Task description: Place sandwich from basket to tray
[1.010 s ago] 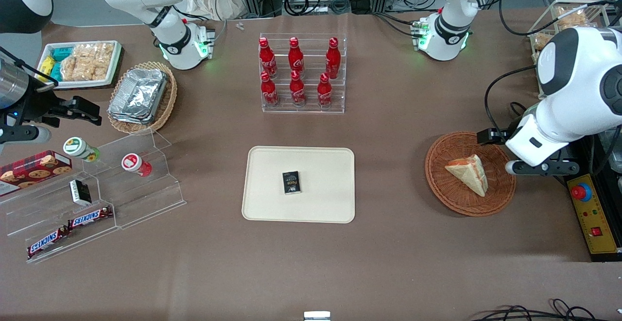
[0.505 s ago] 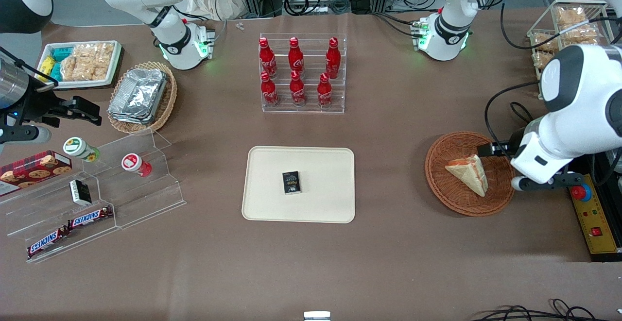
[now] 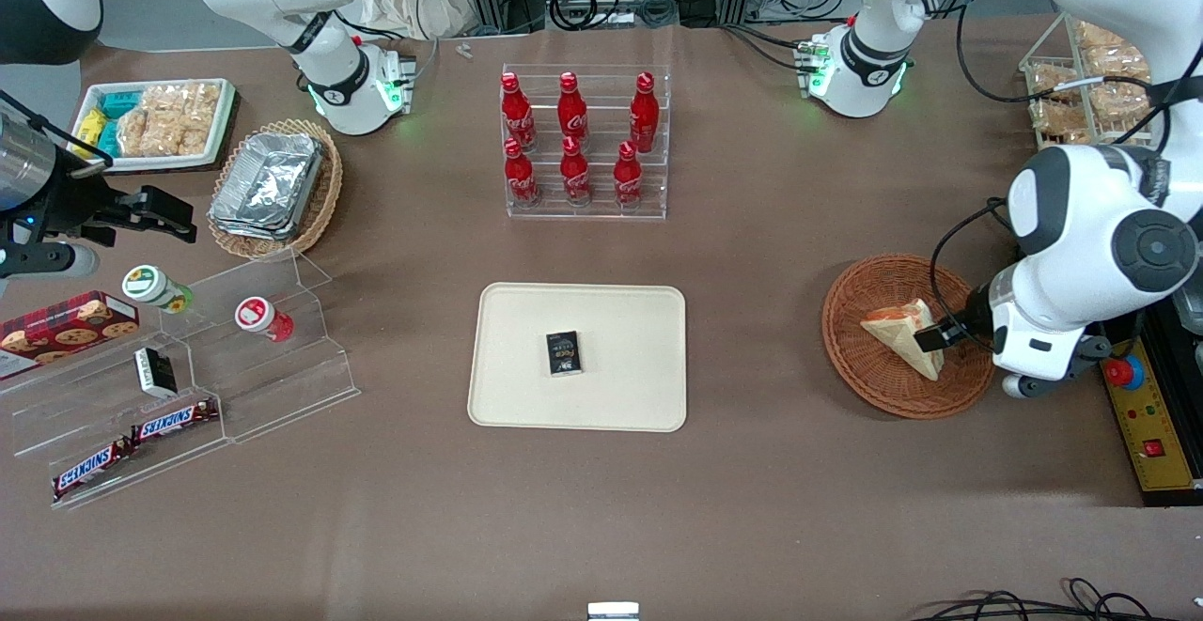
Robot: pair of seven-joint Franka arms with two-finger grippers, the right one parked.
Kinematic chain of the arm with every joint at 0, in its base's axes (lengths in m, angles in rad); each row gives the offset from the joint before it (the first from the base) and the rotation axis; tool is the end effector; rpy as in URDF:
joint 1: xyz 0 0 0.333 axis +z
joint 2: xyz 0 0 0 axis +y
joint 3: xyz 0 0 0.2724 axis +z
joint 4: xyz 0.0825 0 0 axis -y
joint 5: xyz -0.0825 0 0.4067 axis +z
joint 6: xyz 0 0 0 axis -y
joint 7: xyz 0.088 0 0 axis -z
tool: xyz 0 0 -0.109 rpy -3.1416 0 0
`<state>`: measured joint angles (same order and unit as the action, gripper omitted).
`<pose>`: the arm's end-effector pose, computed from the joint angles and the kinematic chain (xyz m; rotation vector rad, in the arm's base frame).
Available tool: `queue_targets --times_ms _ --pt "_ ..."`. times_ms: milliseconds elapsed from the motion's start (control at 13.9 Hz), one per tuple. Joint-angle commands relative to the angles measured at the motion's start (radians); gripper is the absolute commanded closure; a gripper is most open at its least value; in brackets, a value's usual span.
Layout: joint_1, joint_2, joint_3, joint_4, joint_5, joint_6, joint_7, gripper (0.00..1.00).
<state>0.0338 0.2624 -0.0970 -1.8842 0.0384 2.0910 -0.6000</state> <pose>0.6172 -0.0357 0.3094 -3.0114 -0.8002 0.0760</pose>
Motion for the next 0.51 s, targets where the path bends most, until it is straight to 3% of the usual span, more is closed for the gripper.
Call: queue_targets --times_ms 0,433 --pt "0.006 -0.049 0.0 -0.14 -0.006 0.139 -0.076 0.0" --pt "0.029 -0.04 0.002 -0.272 -0.005 0.274 -0.104 0.0"
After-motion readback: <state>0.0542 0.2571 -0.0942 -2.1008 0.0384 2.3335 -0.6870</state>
